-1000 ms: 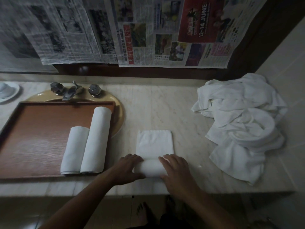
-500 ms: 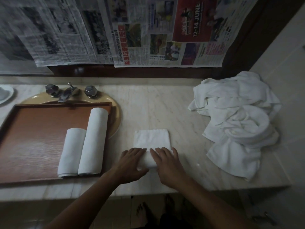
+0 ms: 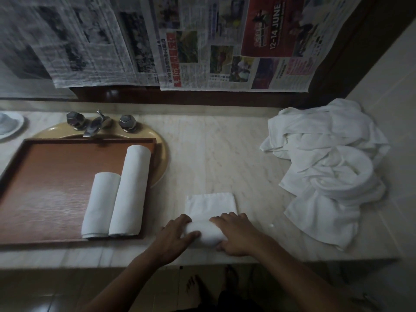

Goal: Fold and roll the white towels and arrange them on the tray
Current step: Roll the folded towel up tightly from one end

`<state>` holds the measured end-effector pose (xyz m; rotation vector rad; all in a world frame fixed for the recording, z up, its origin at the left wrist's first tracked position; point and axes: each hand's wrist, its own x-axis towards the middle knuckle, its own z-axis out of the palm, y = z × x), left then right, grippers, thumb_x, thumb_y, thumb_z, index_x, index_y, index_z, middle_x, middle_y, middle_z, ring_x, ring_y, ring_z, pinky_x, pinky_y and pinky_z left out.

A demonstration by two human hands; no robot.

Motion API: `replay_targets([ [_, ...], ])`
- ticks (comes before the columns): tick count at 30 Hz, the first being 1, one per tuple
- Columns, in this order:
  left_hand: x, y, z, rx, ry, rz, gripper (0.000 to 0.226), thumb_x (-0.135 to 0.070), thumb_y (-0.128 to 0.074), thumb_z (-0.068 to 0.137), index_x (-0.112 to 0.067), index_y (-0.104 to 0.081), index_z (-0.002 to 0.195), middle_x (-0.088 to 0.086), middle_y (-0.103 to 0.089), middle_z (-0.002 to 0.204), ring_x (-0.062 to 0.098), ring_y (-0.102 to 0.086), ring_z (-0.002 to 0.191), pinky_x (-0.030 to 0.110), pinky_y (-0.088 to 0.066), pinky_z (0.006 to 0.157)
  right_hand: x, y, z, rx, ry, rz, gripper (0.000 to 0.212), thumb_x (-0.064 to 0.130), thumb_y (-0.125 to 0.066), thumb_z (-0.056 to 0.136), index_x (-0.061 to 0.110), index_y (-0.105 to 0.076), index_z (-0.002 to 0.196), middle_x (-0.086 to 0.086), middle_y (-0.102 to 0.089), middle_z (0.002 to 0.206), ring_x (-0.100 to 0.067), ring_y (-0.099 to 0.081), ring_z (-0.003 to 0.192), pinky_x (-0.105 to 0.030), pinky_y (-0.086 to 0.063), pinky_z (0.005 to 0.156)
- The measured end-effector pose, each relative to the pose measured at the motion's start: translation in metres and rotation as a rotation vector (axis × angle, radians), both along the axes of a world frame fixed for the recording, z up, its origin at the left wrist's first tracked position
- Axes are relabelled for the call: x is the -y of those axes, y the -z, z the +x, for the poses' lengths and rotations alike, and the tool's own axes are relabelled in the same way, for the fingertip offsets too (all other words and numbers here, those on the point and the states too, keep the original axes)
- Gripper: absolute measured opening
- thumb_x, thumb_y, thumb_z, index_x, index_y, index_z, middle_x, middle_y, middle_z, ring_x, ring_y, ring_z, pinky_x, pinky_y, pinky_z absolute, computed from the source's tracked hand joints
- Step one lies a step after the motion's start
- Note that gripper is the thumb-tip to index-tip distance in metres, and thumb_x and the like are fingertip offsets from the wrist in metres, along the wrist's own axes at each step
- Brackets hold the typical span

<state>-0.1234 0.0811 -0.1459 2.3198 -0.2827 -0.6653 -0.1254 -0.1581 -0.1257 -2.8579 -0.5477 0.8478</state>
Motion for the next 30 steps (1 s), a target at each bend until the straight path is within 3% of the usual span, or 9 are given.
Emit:
replay_targets([
  [4,0.006,0.000,0.012,-0.116,-0.091,-0.027,0.055,-0.076,-0.050,0.076,-0.030,-0.055,0.106,-0.009,-0.063,0.104,0.012,-0.061,0.093,0.039,-0.053,0.083,-0.007,-0.005,-0.016,0.163,0.055,0.042,0.084,0.042,-0.069,0.089,0.024,-0.024,0.158,-0.003,-0.039,0.154,-0.028,-0.036,0.141,-0.052,-0.022,0.119],
  [7,0.010,-0.001,0.023,-0.172,-0.129,-0.022,0.045,-0.065,-0.060,0.082,-0.027,-0.058,0.106,-0.004,-0.065,0.107,0.013,-0.061,0.094,0.036,-0.051,0.081,-0.014,0.003,-0.040,0.385,0.080,0.118,0.084,0.032,-0.081,0.074,0.023,-0.044,0.149,-0.002,-0.051,0.147,-0.028,-0.049,0.135,-0.057,-0.034,0.116],
  [9,0.010,0.002,0.027,-0.208,-0.162,-0.022,0.042,-0.062,-0.062,0.085,-0.025,-0.060,0.106,-0.002,-0.065,0.108,0.016,-0.062,0.095,0.036,-0.051,0.083,-0.020,0.013,-0.053,0.411,0.083,0.115,0.087,0.029,-0.085,0.066,0.024,-0.050,0.145,-0.004,-0.055,0.145,-0.031,-0.054,0.133,-0.060,-0.033,0.114],
  [12,0.012,0.004,0.030,-0.254,-0.230,-0.020,0.039,-0.057,-0.066,0.091,-0.023,-0.061,0.108,0.001,-0.066,0.110,0.020,-0.063,0.098,0.038,-0.052,0.085,-0.023,0.028,-0.056,0.400,0.043,0.048,0.100,0.024,-0.078,0.068,0.020,-0.035,0.157,-0.010,-0.042,0.159,-0.036,-0.041,0.146,-0.063,-0.017,0.114],
  [17,0.019,0.007,0.028,-0.252,-0.348,-0.035,0.050,-0.062,-0.056,0.096,-0.019,-0.054,0.122,0.008,-0.065,0.118,0.025,-0.065,0.099,0.044,-0.056,0.091,-0.021,0.036,-0.026,0.365,0.057,-0.006,0.115,0.019,-0.074,0.071,0.020,-0.005,0.164,-0.011,-0.015,0.170,-0.035,-0.014,0.157,-0.065,-0.005,0.123],
  [20,0.020,0.006,0.024,-0.059,-0.333,0.015,0.059,-0.055,-0.058,0.098,-0.018,-0.046,0.143,0.011,-0.058,0.136,0.026,-0.062,0.113,0.038,-0.052,0.094,-0.022,0.027,-0.004,0.314,0.033,-0.027,0.108,0.024,-0.071,0.080,0.022,-0.002,0.164,-0.009,-0.012,0.171,-0.033,-0.011,0.156,-0.060,0.001,0.124],
  [24,0.023,0.006,0.011,0.422,-0.035,0.170,0.066,-0.055,-0.058,0.095,-0.022,-0.042,0.150,0.002,-0.045,0.148,0.022,-0.052,0.125,0.034,-0.046,0.098,-0.022,0.016,0.027,0.228,-0.004,-0.029,0.096,0.029,-0.072,0.083,0.022,-0.016,0.160,-0.008,-0.026,0.161,-0.031,-0.028,0.146,-0.055,-0.017,0.121],
  [27,0.022,0.012,0.014,0.413,0.061,0.194,0.069,-0.053,-0.063,0.089,-0.023,-0.043,0.147,0.000,-0.044,0.149,0.024,-0.051,0.126,0.038,-0.046,0.099,-0.022,0.012,0.045,0.198,-0.055,-0.055,0.086,0.034,-0.074,0.079,0.022,-0.030,0.151,-0.007,-0.040,0.146,-0.031,-0.043,0.130,-0.050,-0.033,0.106],
  [30,0.021,0.009,0.021,0.303,-0.002,0.103,0.070,-0.058,-0.062,0.084,-0.020,-0.051,0.142,-0.001,-0.050,0.141,0.023,-0.057,0.117,0.038,-0.050,0.091,-0.020,0.008,0.052,0.137,-0.057,-0.053,0.077,0.039,-0.074,0.078,0.023,-0.039,0.144,-0.006,-0.042,0.139,-0.030,-0.044,0.126,-0.047,-0.036,0.101],
])
